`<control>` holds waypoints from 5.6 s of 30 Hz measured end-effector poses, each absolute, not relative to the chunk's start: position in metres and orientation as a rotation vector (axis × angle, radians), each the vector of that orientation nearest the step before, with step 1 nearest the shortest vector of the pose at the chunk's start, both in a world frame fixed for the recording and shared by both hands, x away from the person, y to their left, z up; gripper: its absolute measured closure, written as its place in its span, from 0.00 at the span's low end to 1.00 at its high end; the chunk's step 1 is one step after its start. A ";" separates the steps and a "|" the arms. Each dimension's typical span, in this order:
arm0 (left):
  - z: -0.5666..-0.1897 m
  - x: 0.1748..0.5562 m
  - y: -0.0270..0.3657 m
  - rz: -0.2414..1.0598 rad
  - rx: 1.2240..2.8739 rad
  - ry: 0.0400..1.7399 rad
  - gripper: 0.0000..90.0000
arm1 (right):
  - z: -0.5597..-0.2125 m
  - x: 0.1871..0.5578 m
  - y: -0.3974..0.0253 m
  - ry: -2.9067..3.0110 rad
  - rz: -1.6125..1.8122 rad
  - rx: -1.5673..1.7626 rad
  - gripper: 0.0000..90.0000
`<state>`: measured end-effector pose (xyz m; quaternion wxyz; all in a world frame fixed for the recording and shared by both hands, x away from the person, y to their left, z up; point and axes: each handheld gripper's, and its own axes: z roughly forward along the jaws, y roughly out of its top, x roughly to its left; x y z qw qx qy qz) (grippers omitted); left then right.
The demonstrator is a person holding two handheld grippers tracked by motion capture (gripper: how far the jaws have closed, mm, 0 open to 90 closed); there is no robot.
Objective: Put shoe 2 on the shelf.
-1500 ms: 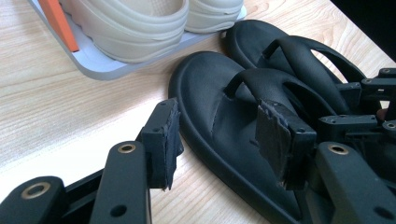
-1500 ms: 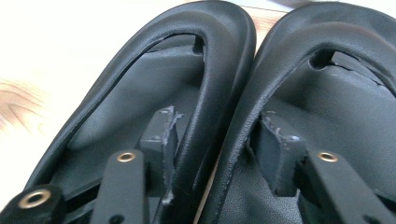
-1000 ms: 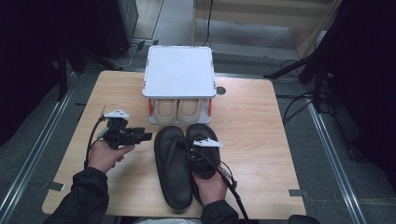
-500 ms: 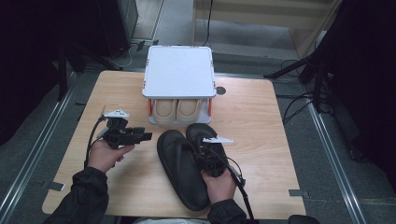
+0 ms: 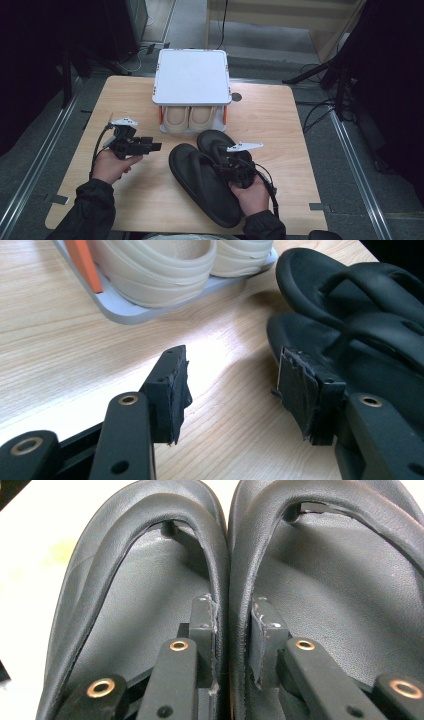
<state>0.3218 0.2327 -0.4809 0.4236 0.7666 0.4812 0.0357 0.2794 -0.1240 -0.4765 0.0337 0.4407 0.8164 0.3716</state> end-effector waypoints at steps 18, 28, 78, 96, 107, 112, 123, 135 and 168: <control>-0.481 0.318 0.246 0.122 1.898 1.243 0.52 | -0.478 0.297 -0.107 2.844 1.139 0.870 0.84; -0.483 0.307 0.257 0.159 1.892 1.274 0.51 | -0.467 0.315 -0.094 2.961 1.111 0.715 0.84; -0.487 0.279 0.277 0.196 1.865 1.352 0.52 | -0.309 0.422 -0.037 2.788 1.131 0.854 0.84; -0.487 0.281 0.276 0.176 1.868 1.334 0.52 | -0.320 0.502 -0.003 2.396 0.983 1.345 0.84; -0.488 0.282 0.271 0.163 1.884 1.321 0.52 | -0.326 0.525 0.011 2.146 0.957 1.644 0.84; -0.488 0.283 0.270 0.158 1.887 1.316 0.51 | -0.328 0.528 0.012 2.026 0.967 1.728 0.84; -0.488 0.283 0.268 0.155 1.896 1.305 0.51 | -0.332 0.530 0.017 1.928 1.011 1.811 0.83; -0.488 0.283 0.268 0.156 1.896 1.303 0.51 | -0.333 0.532 0.017 1.920 1.026 1.808 0.78; -0.489 0.285 0.265 0.150 1.909 1.300 0.51 | -0.329 0.515 0.006 2.070 1.092 1.675 0.57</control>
